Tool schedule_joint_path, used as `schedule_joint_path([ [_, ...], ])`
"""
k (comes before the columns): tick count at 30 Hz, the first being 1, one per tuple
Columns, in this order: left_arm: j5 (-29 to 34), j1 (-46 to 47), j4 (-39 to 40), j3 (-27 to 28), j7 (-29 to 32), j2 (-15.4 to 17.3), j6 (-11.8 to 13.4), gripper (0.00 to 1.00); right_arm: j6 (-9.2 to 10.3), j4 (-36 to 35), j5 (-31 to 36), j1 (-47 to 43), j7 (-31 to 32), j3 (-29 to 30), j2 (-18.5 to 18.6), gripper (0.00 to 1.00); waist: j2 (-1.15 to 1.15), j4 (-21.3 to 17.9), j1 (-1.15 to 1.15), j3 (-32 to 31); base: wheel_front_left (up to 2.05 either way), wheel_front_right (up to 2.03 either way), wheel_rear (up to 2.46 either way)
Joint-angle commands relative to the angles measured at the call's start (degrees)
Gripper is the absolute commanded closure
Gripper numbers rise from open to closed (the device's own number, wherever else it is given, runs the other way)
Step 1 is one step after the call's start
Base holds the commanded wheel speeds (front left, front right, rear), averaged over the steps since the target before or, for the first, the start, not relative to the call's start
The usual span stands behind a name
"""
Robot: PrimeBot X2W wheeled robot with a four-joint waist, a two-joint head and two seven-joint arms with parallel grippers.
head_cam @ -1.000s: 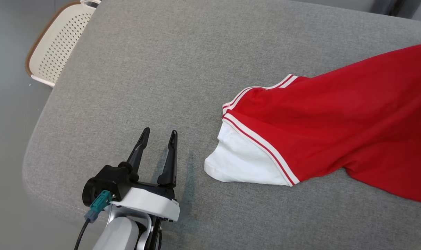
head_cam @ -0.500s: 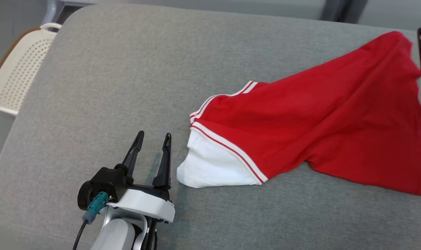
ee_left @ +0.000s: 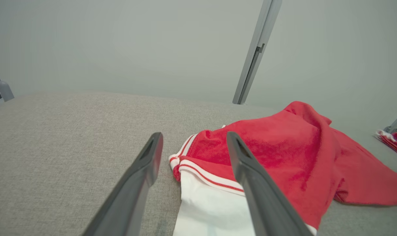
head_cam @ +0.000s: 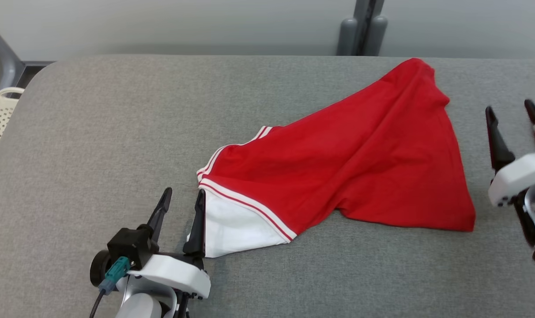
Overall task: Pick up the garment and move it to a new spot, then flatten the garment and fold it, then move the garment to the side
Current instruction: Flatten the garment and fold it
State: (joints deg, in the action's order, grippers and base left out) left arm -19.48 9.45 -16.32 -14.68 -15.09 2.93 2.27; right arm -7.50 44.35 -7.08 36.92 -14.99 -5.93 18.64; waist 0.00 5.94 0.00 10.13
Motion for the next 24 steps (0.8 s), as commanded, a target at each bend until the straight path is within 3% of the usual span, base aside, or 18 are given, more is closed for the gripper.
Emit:
schedule_joint_path([
  [1,0.04,-0.41,-1.66,0.09,0.19,0.68,-0.81,0.0,0.0,-2.49,0.17,-3.51,-0.24,1.01,-0.84,0.0,0.0,-1.19,0.0,-0.91,0.0,0.0,0.0],
  [10,-1.05,6.88,-11.85,-0.75,7.15,3.71,-4.16,0.0,0.0,-11.51,2.05,-13.29,-0.01,3.14,-4.21,0.0,0.0,-3.98,0.0,-0.65,0.0,0.0,0.0],
  [22,-4.4,15.15,-24.45,-0.47,12.96,4.15,-6.74,0.0,0.0,-17.17,3.65,-16.11,2.31,3.98,-4.34,0.0,0.0,-6.73,0.0,0.97,0.0,0.0,0.0],
  [23,-4.49,15.78,-25.51,-0.67,13.42,4.2,-6.89,0.09,0.01,-17.42,3.78,-16.2,2.4,3.94,-4.31,0.0,0.0,-6.88,0.0,1.08,0.0,0.0,0.0],
  [24,-4.64,16.4,-26.39,-0.81,13.66,4.18,-7.13,0.33,0.0,-17.71,3.85,-16.26,2.57,3.8,-4.31,0.0,0.0,-7.01,0.0,1.18,0.0,0.0,0.0],
])
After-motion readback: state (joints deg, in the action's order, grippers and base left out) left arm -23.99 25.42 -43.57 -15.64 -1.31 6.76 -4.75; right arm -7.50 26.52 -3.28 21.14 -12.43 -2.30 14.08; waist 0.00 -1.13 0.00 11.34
